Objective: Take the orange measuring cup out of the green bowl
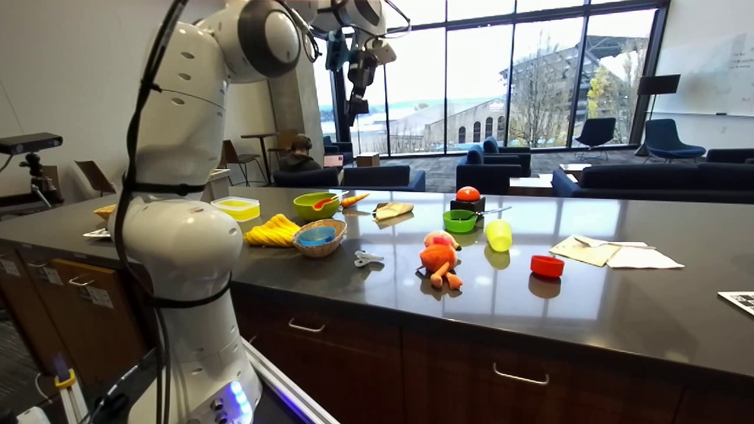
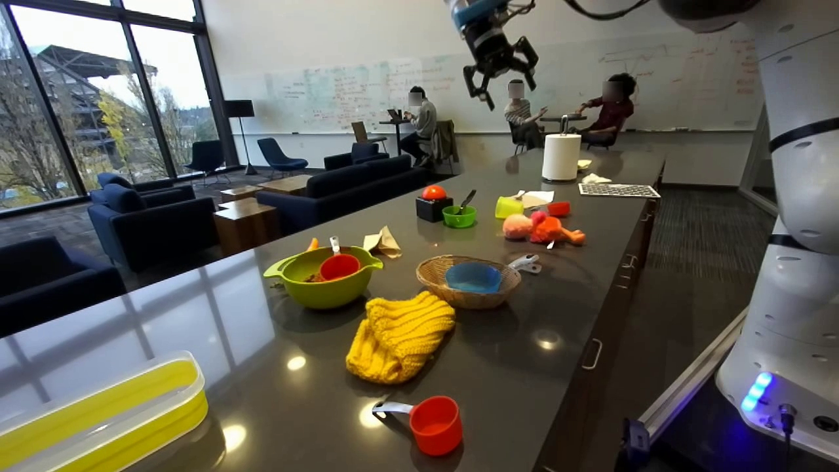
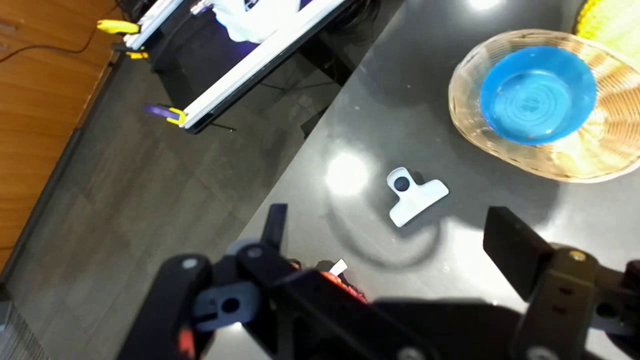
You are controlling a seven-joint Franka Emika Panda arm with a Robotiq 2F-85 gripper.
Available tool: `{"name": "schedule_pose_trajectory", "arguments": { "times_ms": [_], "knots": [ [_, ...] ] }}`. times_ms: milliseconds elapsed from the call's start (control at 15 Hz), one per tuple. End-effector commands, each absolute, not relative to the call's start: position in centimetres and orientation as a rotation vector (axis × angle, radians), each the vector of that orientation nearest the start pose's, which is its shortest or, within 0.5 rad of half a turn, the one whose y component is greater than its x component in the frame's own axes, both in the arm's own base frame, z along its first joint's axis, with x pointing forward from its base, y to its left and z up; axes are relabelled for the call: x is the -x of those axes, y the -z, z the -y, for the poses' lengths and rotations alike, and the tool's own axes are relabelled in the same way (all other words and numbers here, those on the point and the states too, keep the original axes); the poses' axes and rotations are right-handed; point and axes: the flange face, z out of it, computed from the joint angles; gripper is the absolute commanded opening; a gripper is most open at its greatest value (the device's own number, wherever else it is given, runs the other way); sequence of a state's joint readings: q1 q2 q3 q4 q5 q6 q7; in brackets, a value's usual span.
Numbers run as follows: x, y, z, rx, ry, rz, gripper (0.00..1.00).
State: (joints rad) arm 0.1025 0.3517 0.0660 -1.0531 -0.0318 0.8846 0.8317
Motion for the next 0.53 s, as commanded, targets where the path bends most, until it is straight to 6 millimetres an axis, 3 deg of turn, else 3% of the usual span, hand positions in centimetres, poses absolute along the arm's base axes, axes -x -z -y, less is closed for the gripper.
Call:
{"name": "schedule_pose_trajectory", "arguments": {
  "times_ms": [0,267,467],
  "knots": [
    [-61.8,-56.0,-7.5,2.936,-0.896,-1.319,1.0],
    [-65.6,-52.7,-6.0,2.694,-0.891,-1.535,1.0],
    [-67.2,-53.4,-3.3,2.533,-0.816,-1.669,1.0]
  ]
}}
